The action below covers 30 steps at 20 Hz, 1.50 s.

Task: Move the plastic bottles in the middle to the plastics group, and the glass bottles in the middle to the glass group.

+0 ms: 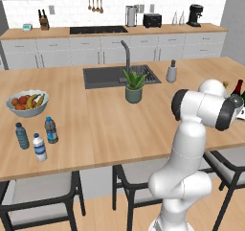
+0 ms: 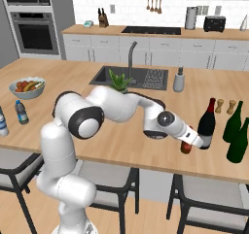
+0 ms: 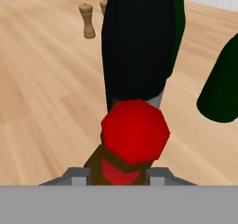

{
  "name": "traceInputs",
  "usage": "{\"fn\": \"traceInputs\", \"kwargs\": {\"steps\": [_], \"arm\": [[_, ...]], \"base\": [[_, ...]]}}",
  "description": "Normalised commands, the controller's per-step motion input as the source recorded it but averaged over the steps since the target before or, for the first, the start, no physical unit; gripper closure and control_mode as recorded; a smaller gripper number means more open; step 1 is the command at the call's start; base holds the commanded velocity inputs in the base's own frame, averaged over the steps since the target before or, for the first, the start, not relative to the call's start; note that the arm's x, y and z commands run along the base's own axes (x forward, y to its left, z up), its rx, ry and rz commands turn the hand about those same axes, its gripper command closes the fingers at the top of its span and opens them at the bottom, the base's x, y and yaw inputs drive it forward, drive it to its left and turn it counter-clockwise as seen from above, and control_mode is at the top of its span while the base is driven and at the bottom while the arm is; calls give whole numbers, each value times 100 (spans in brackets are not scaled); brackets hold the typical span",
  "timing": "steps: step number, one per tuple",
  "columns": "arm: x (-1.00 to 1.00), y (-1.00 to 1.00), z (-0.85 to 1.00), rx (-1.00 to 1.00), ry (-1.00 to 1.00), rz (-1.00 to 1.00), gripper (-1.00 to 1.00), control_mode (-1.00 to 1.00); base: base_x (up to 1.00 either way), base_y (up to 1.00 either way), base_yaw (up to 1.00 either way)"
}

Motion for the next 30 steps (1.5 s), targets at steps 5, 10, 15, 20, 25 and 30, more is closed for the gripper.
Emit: {"fn": "traceInputs", "kwargs": {"steps": [5, 10, 15, 20, 25, 30], "arm": [[-5, 0, -30, -2, 0, 0, 100, -100], [0, 0, 2, -1, 0, 0, 100, -100], [0, 0, 1, -1, 2, 0, 100, -100], [0, 0, 3, -1, 0, 0, -100, -100], [0, 0, 6, -2, 0, 0, -100, -100], [0, 2, 6, -3, 0, 0, -100, -100]], "base": [[0, 0, 0], [0, 0, 0], [0, 0, 0], [0, 0, 0], [0, 0, 0], [0, 0, 0]]}}
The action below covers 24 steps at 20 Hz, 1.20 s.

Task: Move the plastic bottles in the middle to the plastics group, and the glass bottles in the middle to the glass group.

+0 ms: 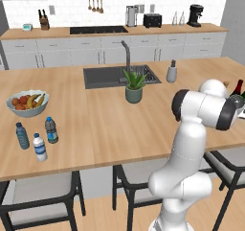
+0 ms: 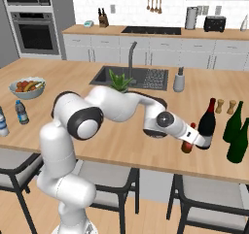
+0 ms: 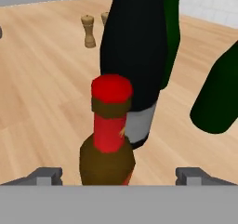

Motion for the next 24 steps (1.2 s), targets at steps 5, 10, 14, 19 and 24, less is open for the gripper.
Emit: {"fn": "traceInputs", "kwargs": {"steps": [5, 10, 14, 19, 24], "arm": [[-3, 10, 54, -2, 0, 0, -100, -100], [-2, 12, 98, 0, 0, 0, -100, -100], [0, 0, 100, 2, 0, 0, -100, -100], [1, 0, 100, 6, 0, 0, -100, -100], [9, 0, 100, 9, 2, 1, -100, -100]], "base": [[0, 0, 0], [0, 0, 0], [0, 0, 0], [0, 0, 0], [0, 0, 0]]}}
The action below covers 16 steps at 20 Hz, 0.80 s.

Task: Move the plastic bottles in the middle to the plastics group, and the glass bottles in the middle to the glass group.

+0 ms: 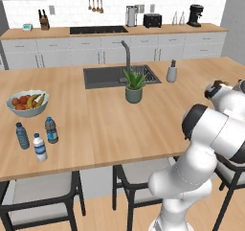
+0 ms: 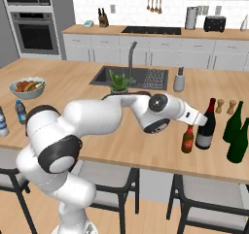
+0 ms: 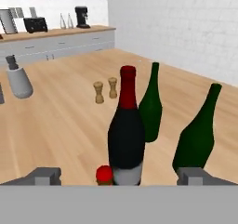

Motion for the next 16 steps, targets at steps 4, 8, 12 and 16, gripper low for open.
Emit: {"fn": "traceInputs", "kwargs": {"steps": [4, 8, 12, 16], "arm": [[1, 0, 100, 6, 13, 5, -100, -100], [-26, 39, 68, -1, 28, 7, -100, -100], [-87, 77, 6, -2, 12, 15, -100, -100], [-100, 77, 0, -1, 2, 25, -100, -100]], "base": [[0, 0, 0], [0, 0, 0], [0, 0, 0], [0, 0, 0]]}}
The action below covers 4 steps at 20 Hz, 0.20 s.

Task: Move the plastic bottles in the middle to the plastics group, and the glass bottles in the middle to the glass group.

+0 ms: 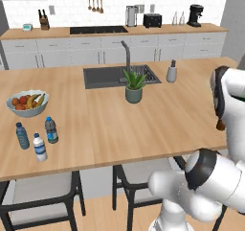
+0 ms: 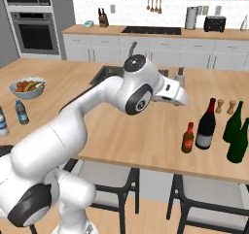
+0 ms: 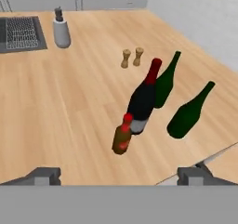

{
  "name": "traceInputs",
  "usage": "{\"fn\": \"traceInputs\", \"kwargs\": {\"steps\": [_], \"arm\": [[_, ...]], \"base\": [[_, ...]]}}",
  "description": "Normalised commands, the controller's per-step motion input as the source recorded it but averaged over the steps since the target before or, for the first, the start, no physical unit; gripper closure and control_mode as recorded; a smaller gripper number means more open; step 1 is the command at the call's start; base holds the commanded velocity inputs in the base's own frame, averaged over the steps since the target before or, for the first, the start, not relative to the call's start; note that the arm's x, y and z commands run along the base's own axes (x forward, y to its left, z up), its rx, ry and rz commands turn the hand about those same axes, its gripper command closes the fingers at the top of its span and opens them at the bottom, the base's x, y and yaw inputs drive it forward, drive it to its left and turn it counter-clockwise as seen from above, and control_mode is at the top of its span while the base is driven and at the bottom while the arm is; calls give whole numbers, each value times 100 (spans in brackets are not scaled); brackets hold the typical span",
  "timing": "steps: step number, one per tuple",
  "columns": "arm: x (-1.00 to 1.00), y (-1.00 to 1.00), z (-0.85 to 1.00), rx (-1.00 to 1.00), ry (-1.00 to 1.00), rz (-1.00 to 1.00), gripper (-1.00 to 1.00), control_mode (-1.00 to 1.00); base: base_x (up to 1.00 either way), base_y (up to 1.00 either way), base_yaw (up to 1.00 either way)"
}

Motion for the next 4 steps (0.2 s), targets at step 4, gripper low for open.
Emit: {"fn": "traceInputs", "kwargs": {"steps": [4], "arm": [[-80, 65, -6, -2, 1, 23, -100, -100]], "base": [[0, 0, 0]]}}
